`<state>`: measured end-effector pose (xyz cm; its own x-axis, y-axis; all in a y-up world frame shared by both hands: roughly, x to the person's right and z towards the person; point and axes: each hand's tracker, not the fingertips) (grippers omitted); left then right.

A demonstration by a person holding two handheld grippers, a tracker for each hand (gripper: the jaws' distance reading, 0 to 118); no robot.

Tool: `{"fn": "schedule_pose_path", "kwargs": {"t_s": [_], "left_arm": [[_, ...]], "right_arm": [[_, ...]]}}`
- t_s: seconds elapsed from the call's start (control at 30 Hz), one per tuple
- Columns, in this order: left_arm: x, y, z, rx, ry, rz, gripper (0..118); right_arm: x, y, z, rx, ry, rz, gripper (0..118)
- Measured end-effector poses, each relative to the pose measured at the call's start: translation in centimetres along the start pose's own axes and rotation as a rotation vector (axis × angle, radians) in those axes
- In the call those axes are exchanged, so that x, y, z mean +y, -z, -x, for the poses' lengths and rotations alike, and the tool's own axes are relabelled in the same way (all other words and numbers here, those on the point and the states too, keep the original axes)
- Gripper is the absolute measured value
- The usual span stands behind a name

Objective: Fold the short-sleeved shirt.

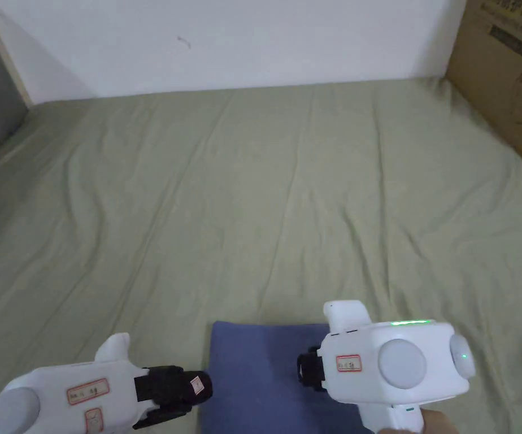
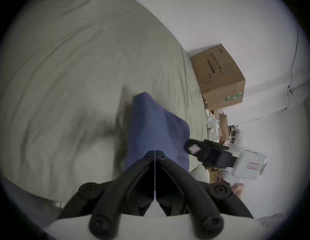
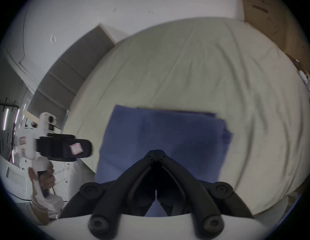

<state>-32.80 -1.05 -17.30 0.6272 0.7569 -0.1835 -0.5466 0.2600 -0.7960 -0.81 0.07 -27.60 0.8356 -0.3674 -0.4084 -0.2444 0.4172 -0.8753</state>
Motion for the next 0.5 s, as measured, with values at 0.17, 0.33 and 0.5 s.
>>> {"fn": "schedule_pose_path", "kwargs": {"t_s": [0.17, 0.33, 0.5], "left_arm": [[0.1, 0.5, 1.3, -0.014, -0.02, -0.007, 1], [1.4, 2.0, 1.2, -0.132, -0.019, 0.056, 87], [2.3, 5.2, 2.9, -0.177, -0.09, 0.084, 118]], "right_arm": [[-0.2, 2.2, -0.6, -0.033, 0.028, 0.032, 0], [-0.3, 1.4, -1.1, -0.017, 0.03, 0.038, 0], [-0.4, 1.4, -1.0, -0.013, 0.042, 0.034, 0]]}}
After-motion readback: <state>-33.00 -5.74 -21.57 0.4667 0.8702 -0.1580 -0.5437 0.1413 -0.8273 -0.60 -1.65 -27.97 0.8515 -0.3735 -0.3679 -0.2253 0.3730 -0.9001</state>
